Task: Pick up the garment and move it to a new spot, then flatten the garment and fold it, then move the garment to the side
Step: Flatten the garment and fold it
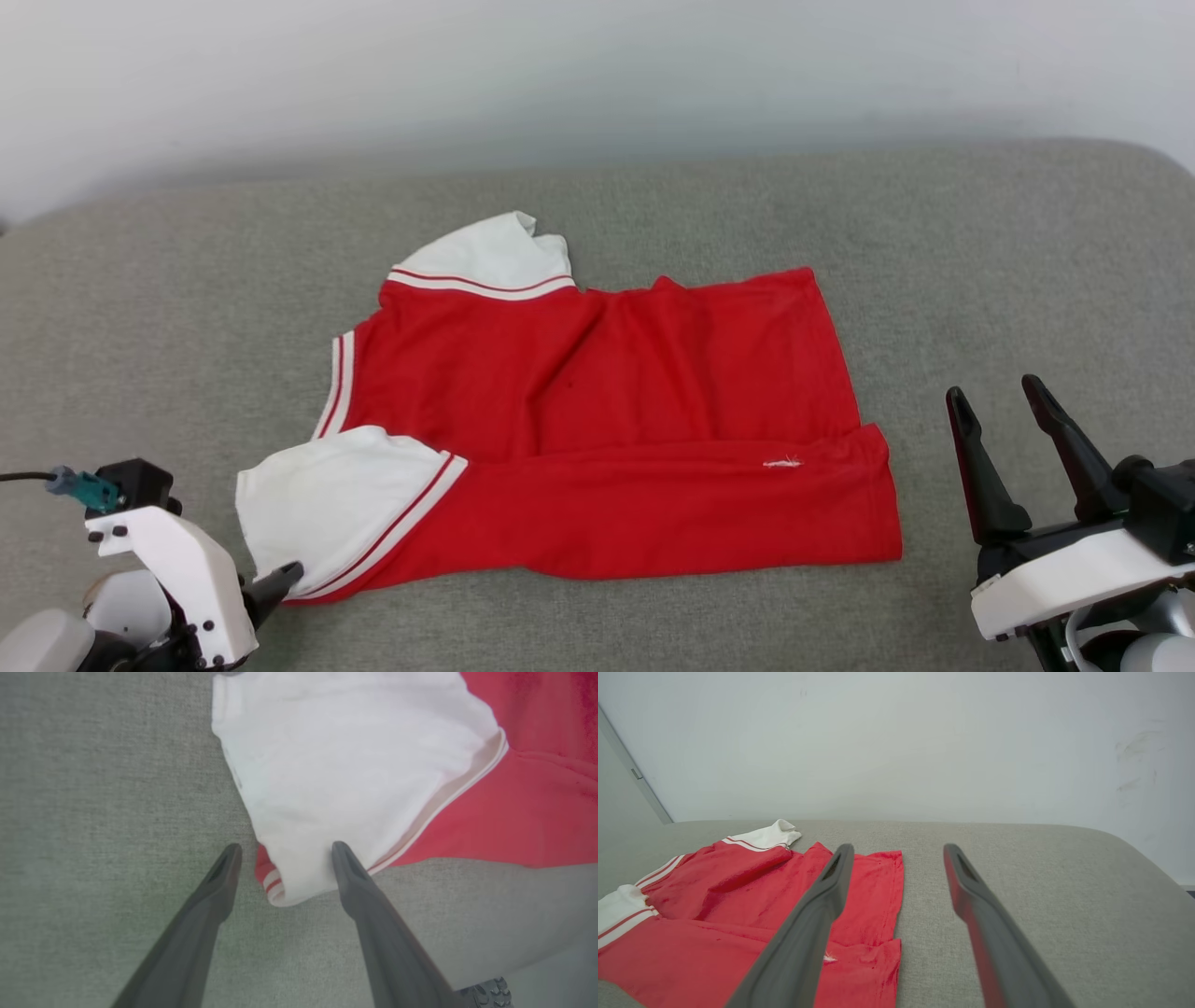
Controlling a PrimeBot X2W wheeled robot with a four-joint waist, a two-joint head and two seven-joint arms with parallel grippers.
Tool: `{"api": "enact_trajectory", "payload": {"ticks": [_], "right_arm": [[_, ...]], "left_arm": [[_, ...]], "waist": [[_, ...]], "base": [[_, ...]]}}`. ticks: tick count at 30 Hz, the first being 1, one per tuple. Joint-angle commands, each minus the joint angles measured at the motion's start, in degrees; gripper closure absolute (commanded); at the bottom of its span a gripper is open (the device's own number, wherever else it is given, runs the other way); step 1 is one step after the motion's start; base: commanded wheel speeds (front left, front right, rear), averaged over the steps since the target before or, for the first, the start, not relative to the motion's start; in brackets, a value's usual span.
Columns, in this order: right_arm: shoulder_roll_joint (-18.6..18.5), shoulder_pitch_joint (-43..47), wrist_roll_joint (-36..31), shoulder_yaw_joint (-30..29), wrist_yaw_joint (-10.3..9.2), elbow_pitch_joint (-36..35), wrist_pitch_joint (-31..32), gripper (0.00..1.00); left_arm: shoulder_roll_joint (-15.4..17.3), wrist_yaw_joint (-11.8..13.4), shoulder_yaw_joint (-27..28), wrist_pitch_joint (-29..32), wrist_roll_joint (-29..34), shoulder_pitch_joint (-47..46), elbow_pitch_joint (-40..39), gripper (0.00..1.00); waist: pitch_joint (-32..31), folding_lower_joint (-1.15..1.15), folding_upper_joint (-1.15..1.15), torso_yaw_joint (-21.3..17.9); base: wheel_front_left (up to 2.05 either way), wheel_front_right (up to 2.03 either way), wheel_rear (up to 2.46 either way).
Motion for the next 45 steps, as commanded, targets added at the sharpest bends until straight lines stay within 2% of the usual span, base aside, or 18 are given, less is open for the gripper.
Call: {"api": "enact_trajectory", "payload": {"ticks": [1, 7, 8, 9, 10, 11, 12, 17, 20, 28, 31, 34, 44, 45], "right_arm": [[0.71, 0.56, -0.03, -0.04, -0.04, -0.78, -0.2, 0.0], [1.21, -0.37, 0.42, -0.53, -0.04, -0.95, -0.19, 0.0], [1.23, -0.6, 0.51, -0.72, -0.04, -1.06, -0.16, 0.0], [1.23, -0.88, 0.65, -0.88, -0.04, -1.08, 0.04, 0.0], [1.17, -1.01, 0.91, -1.06, -0.04, -0.98, 0.43, 0.0], [0.98, -1.22, 1.24, -1.22, -0.04, -1.01, 0.66, 0.0], [0.71, -1.43, 1.53, -1.31, -0.04, -1.01, 1.23, 0.0], [-0.43, -1.79, 2.99, -1.81, -0.04, -1.07, 4.55, 0.0], [-1.36, -2.06, 4.68, -2.44, -0.04, -0.82, 10.18, 0.0], [-3.61, -3.78, 8.49, -4.33, -0.04, 1.48, 39.22, 0.0], [-2.83, -5.03, 9.37, -4.14, -0.04, 2.26, 46.14, 0.0], [-1.97, -6.63, 9.37, -3.59, -0.04, 4.2, 48.79, 0.0], [0.41, -9.93, 11.82, 0.19, -0.03, 16.06, 50.03, 0.0], [0.67, -9.9, 12.53, 0.78, -0.01, 16.68, 50.18, 0.55]], "left_arm": [[-0.42, -0.41, -0.01, 0.8, -0.92, 0.27, 1.69, 0.0], [-3.23, -2.22, -1.84, 4.53, -3.41, -0.32, 6.96, 0.0], [-3.88, -2.87, -2.24, 4.98, -3.67, -0.48, 7.47, 0.12], [-4.48, -3.57, -2.65, 5.51, -4.09, -0.63, 8.08, 0.54], [-5.14, -4.15, -2.76, 5.62, -4.34, -0.81, 8.52, 0.66], [-5.58, -4.64, -2.62, 5.06, -4.35, -1.11, 8.77, 0.95], [-5.82, -5.0, -2.59, 4.72, -4.23, -1.43, 9.12, 1.0], [-5.64, -5.69, -1.92, 2.64, -3.17, -2.52, 9.7, 1.0], [-4.66, -5.53, -0.82, 0.46, -2.15, -3.36, 8.7, 1.0], [-2.69, -3.24, 1.06, -4.17, 1.08, -4.99, 1.52, 1.0], [-2.49, -2.06, 1.34, -5.2, 2.08, -5.13, -1.59, 1.0], [-2.46, -1.33, 1.33, -5.81, 2.9, -5.39, -4.2, 1.0], [-3.28, -0.78, 0.66, -6.92, 4.31, -6.11, -6.9, 1.0], [-3.43, -0.78, 0.69, -7.11, 4.3, -6.01, -6.75, 1.0]], "waist": [[2.16, 0.01, 0.0, -1.04], [4.58, 0.01, 0.0, -2.0], [4.86, 0.01, 0.0, -2.06], [5.12, 0.01, 0.0, -2.11], [5.24, 0.01, 0.0, -2.13], [5.3, 0.01, 0.0, -2.11], [5.28, 0.01, 0.0, -2.05], [4.28, 0.01, 0.0, -1.59], [3.53, 0.01, 0.0, -0.86], [3.75, 0.01, 0.0, 1.63], [4.75, 0.01, 0.0, 2.75], [6.1, 0.01, 0.0, 3.8], [8.72, 0.01, 0.0, 6.2], [8.69, 0.01, 0.0, 6.31]], "base": [[0.0, 0.0, 0.0], [0.0, 0.0, 0.0], [0.0, 0.0, 0.0], [0.0, 0.0, 0.0], [0.0, 0.0, 0.0], [0.0, 0.0, 0.0], [0.0, 0.0, 0.0], [0.0, 0.0, 0.0], [0.0, 0.0, 0.0], [0.0, 0.0, 0.0], [0.0, 0.0, 0.0], [0.0, 0.0, 0.0], [0.0, 0.0, 0.0], [0.0, 0.0, 0.0]]}}
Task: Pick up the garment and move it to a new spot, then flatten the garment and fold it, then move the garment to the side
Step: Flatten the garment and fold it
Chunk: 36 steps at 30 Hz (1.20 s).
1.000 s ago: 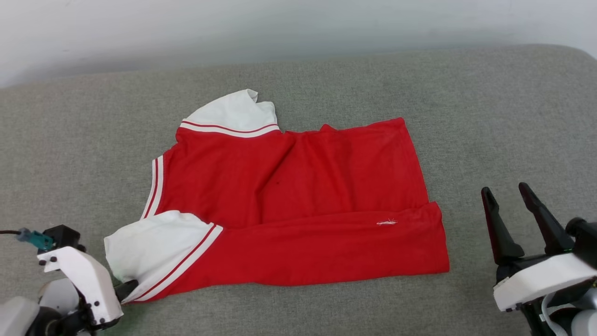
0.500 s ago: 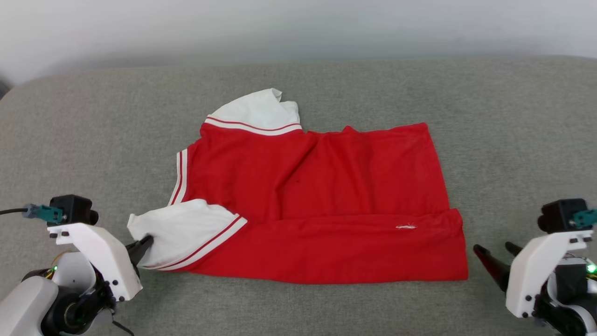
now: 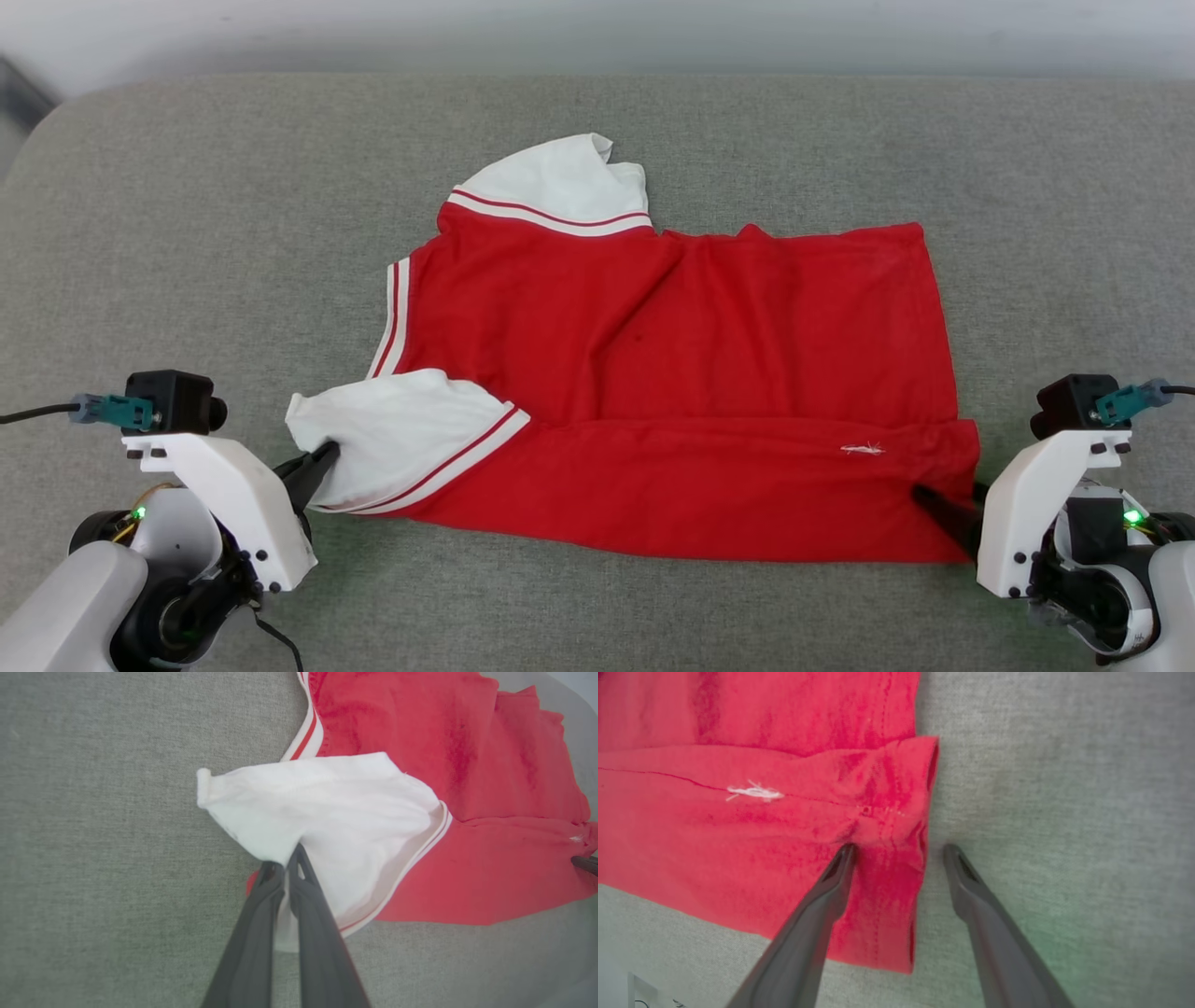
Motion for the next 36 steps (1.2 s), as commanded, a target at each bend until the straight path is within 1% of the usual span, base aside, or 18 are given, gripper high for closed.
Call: {"api": "enact_trajectory", "payload": {"ticks": [1, 2, 7, 13, 19, 22, 26, 29, 32, 34, 35, 36], "right_arm": [[1.88, 1.08, 1.3, 2.63, 0.09, 3.18, 0.98, 0.81], [1.64, 1.07, 1.6, 2.92, 0.09, 3.27, 0.72, 1.0], [-1.05, 0.94, 1.7, 2.45, 0.05, 2.4, -0.48, 1.0], [-2.21, 1.97, 2.18, 2.24, 0.0, 0.8, -1.5, 1.0], [-2.85, 5.1, 3.24, 2.95, 0.0, -0.25, -1.74, 1.0], [-3.11, 7.09, 3.9, 3.2, 0.0, -1.3, -1.84, 1.0], [-3.46, 10.18, 4.61, 2.97, 0.0, -3.22, -1.23, 1.0], [-3.45, 12.44, 4.94, 2.21, 0.0, -4.2, -0.39, 1.0], [-2.99, 14.37, 4.99, 1.4, 0.0, -4.4, -0.06, 1.0], [-2.65, 15.34, 4.47, 1.07, 0.0, -4.02, -0.32, 1.0], [-2.3, 15.74, 4.37, 0.95, 0.0, -3.64, -0.8, 0.82], [-2.1, 16.05, 4.34, 0.97, 0.0, -3.3, -1.41, 0.25]], "left_arm": [[-0.35, 0.17, -0.01, -0.49, 0.06, -0.39, 0.21, 1.0], [-0.47, 0.21, -0.04, -0.67, 0.05, -0.14, 0.43, 1.0], [-1.03, 0.32, 0.03, -1.66, -0.15, 1.18, 1.28, 1.0], [-1.73, 0.98, -0.05, -3.26, -0.01, 3.02, 1.7, 1.0], [-1.93, 3.25, -0.32, -4.44, -0.01, 6.93, 0.4, 1.0], [-1.23, 4.8, -0.32, -4.78, -0.03, 9.55, -1.01, 1.0], [0.04, 7.14, 0.24, -4.82, -0.83, 13.68, -3.53, 1.0], [0.55, 8.38, 0.39, -4.48, -1.81, 16.74, -4.97, 1.0], [0.09, 8.7, 0.25, -4.25, -3.16, 19.01, -5.37, 1.0], [-0.5, 8.46, 0.19, -4.59, -3.61, 19.53, -4.63, 1.0], [-1.19, 8.06, 0.29, -4.97, -4.03, 19.46, -4.09, 0.9], [-1.84, 7.66, 0.26, -5.17, -4.35, 19.17, -3.43, 0.43]], "waist": [[-0.07, 0.0, 0.0, 0.24], [-0.25, 0.0, 0.0, 0.27], [-2.29, 0.0, 0.0, 0.18], [-6.84, 0.0, 0.0, -0.17], [-12.22, 0.0, 0.0, -0.48], [-14.66, 0.0, 0.0, -0.33], [-16.29, 0.0, 0.0, -0.26], [-16.82, 0.0, 0.0, -0.21], [-17.0, 0.0, 0.0, -0.24], [-16.82, 0.0, 0.0, -0.23], [-16.64, 0.0, 0.0, -0.21], [-16.4, 0.0, 0.0, -0.18]], "base": [[0.0, 0.0, 0.0], [0.0, 0.0, 0.0], [0.0, 0.0, 0.0], [0.0, 0.0, 0.0], [0.0, 0.0, 0.0], [0.0, 0.0, 0.0], [0.0, 0.0, 0.0], [0.0, 0.0, 0.0], [0.0, 0.0, 0.0], [0.0, 0.0, 0.0], [0.0, 0.0, 0.0], [0.0, 0.0, 0.0]]}}
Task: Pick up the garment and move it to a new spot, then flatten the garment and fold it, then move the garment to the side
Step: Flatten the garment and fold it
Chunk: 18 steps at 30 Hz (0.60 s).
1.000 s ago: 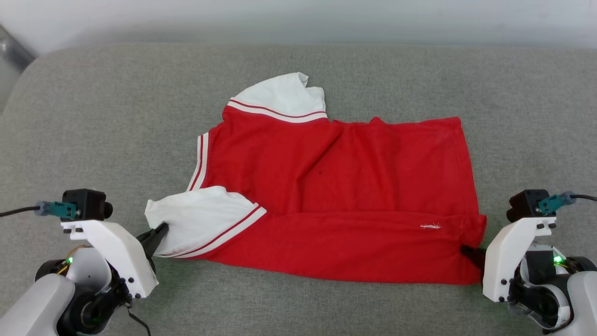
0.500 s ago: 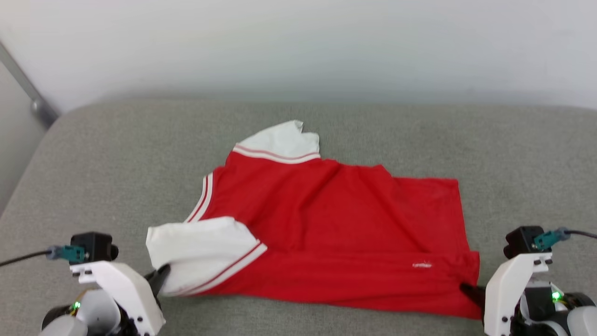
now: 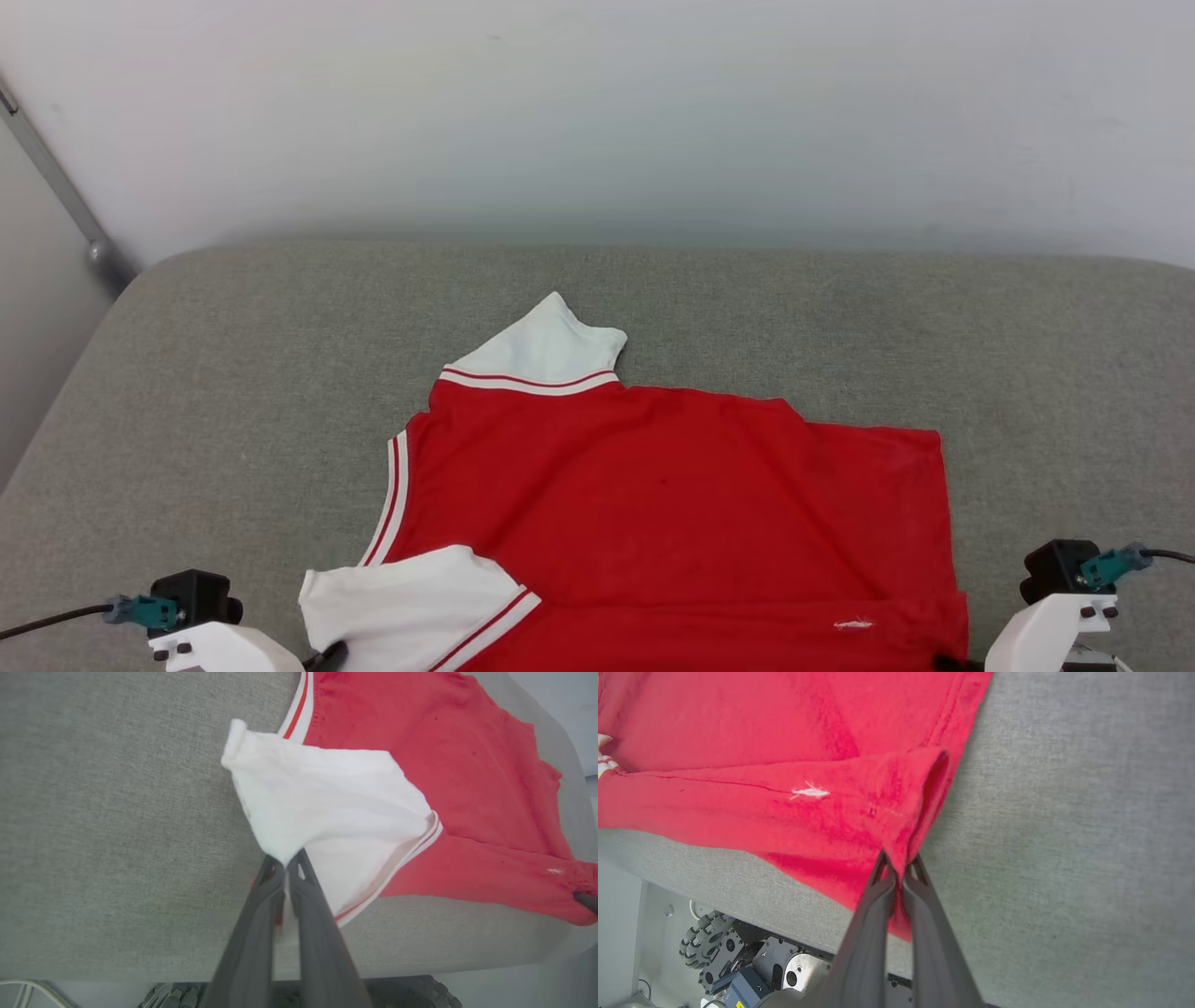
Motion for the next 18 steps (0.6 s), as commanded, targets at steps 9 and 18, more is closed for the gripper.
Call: {"api": "enact_trajectory", "payload": {"ticks": [9, 18], "right_arm": [[0.25, -0.54, -5.13, 1.59, -0.02, -3.32, -17.36, 0.0], [3.62, -4.21, -11.84, -0.85, -0.02, -7.75, -32.02, 0.0]], "left_arm": [[-3.53, -3.95, 1.1, -6.23, 2.21, -5.51, 6.02, 0.0], [-4.07, -2.93, 3.02, -13.16, 8.1, -13.36, 6.37, 0.0]], "waist": [[1.62, 0.01, 0.0, -1.68], [4.97, 0.01, 0.0, -5.49]], "base": [[0.0, 0.0, 0.0], [0.0, 0.0, 0.0]]}}
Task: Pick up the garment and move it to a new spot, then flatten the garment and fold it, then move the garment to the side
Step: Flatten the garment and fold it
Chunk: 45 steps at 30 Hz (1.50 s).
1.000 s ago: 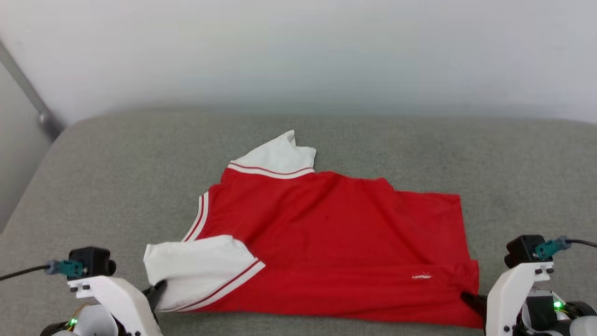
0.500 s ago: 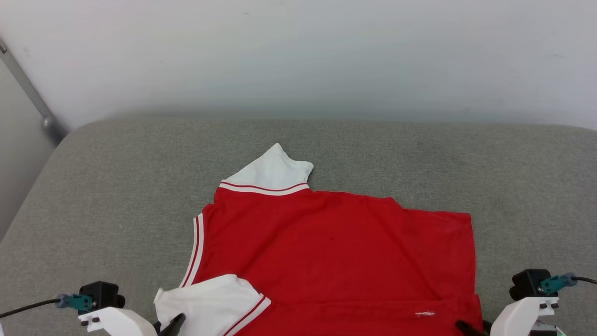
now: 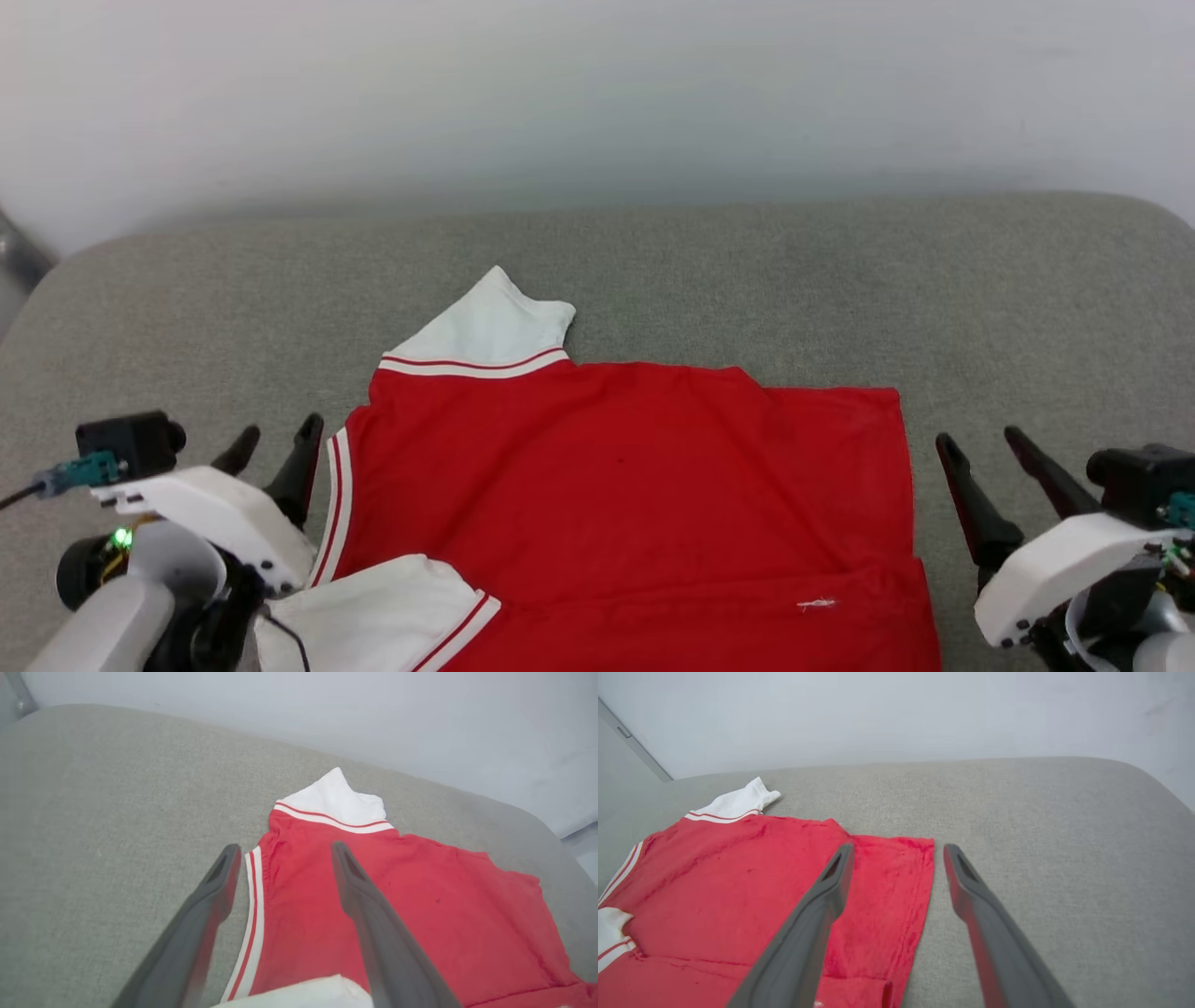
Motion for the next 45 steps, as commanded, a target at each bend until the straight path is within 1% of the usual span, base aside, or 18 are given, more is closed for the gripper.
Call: {"api": "enact_trajectory", "payload": {"ticks": [1, 4, 8, 12, 15, 18, 23, 26, 28, 30, 33, 37, 41, 42, 43, 44, 45], "right_arm": [[0.83, -1.68, -0.94, -0.33, -0.02, -1.04, -1.51, 0.0], [2.36, -3.91, -2.61, -1.28, -0.02, -3.24, -4.3, 0.0], [4.17, -7.22, -4.57, -1.79, -0.02, -5.99, -7.26, 0.0], [5.55, -9.77, -5.58, -1.78, -0.02, -7.54, -9.08, 0.0], [6.41, -10.94, -5.93, -2.32, -0.02, -7.9, -9.98, 0.0], [7.03, -11.77, -6.06, -2.58, -0.02, -7.66, -10.62, 0.0], [7.69, -12.79, -5.49, -2.0, -0.02, -6.36, -11.2, 0.0], [7.85, -13.4, -4.98, -1.57, -0.02, -5.43, -11.7, 0.0], [7.95, -13.6, -4.64, -1.07, -0.02, -5.03, -12.02, 0.0], [8.01, -13.57, -4.41, -0.66, -0.02, -4.6, -12.5, 0.0], [8.0, -13.65, -3.4, -0.04, -0.02, -3.88, -13.2, 0.0], [8.0, -13.26, -1.92, 0.43, -0.02, -2.8, -13.5, 0.0], [8.01, -13.46, -0.95, 0.85, -0.02, -1.86, -13.88, 0.0], [8.01, -13.89, -0.22, 1.11, -0.02, -1.2, -13.99, 0.0], [8.01, -14.08, -0.1, 1.17, -0.02, -1.05, -13.95, 0.0], [8.01, -14.29, 0.35, 1.21, -0.02, -0.93, -13.96, 0.0], [8.01, -14.43, 0.51, 1.17, -0.02, -0.75, -13.83, 0.0]], "left_arm": [[-0.4, 0.18, 0.37, -0.93, 1.05, -2.45, -0.42, 0.0], [-0.23, -0.02, 0.97, -1.71, 2.84, -7.67, -0.59, 0.0], [-0.08, -1.59, 1.28, -1.46, 4.29, -15.13, 1.0, 0.0], [-0.52, -4.35, 2.46, -1.28, 3.59, -22.23, 4.15, 0.0], [-0.23, -7.14, 2.77, 0.23, 2.66, -27.1, 6.83, 0.0], [0.36, -9.8, 2.74, 3.02, 1.62, -32.04, 9.56, 0.0], [2.6, -13.85, 1.2, 8.99, 1.82, -39.56, 13.77, 0.0], [3.92, -15.81, -0.17, 14.51, 1.09, -43.14, 16.08, 0.0], [5.29, -16.78, -1.77, 19.33, 0.98, -45.04, 17.34, 0.0], [6.38, -17.37, -3.31, 23.96, 0.97, -46.53, 18.35, 0.0], [8.03, -17.08, -5.19, 30.02, 1.15, -47.53, 20.02, 0.0], [9.4, -15.83, -6.89, 37.42, -0.09, -47.71, 21.53, 0.0], [9.78, -14.53, -8.67, 44.17, -1.6, -46.01, 22.81, 0.0], [9.56, -13.36, -9.76, 47.55, -2.31, -44.78, 22.99, 0.59], [9.28, -13.17, -9.71, 47.54, -2.4, -44.65, 22.76, 0.83], [9.05, -13.1, -9.71, 47.37, -2.47, -44.58, 22.62, 1.0], [8.81, -13.03, -9.74, 47.17, -2.52, -44.47, 22.61, 1.0]], "waist": [[2.52, 0.0, 0.0, -1.65], [6.47, 0.0, 0.0, -3.13], [12.33, 0.0, 0.0, -5.16], [17.28, 0.0, 0.0, -6.99], [20.24, 0.0, 0.0, -8.12], [22.59, 0.0, 0.0, -9.13], [25.49, 0.0, 0.0, -11.2], [26.7, 0.0, 0.0, -12.4], [27.41, 0.0, 0.0, -13.28], [27.99, 0.0, 0.0, -14.05], [28.82, 0.0, 0.0, -15.14], [29.96, 0.0, 0.0, -16.26], [30.92, 0.0, 0.0, -17.03], [31.3, 0.0, 0.0, -17.34], [31.37, 0.0, 0.0, -17.41], [31.35, 0.0, 0.0, -17.44], [31.24, 0.0, 0.0, -17.44]], "base": [[0.0, 0.0, 0.0], [0.0, 0.0, 0.0], [0.0, 0.0, 0.0], [0.0, 0.0, 0.0], [0.0, 0.0, 0.0], [0.0, 0.0, 0.0], [0.0, 0.0, 0.0], [0.0, 0.0, 0.0], [0.0, 0.0, 0.0], [0.0, 0.0, 0.0], [0.0, 0.0, 0.0], [0.0, 0.0, 0.0], [0.0, 0.0, 0.0], [0.0, 0.0, 0.0], [0.0, 0.0, 0.0], [0.0, 0.0, 0.0], [0.0, 0.0, 0.0]]}}
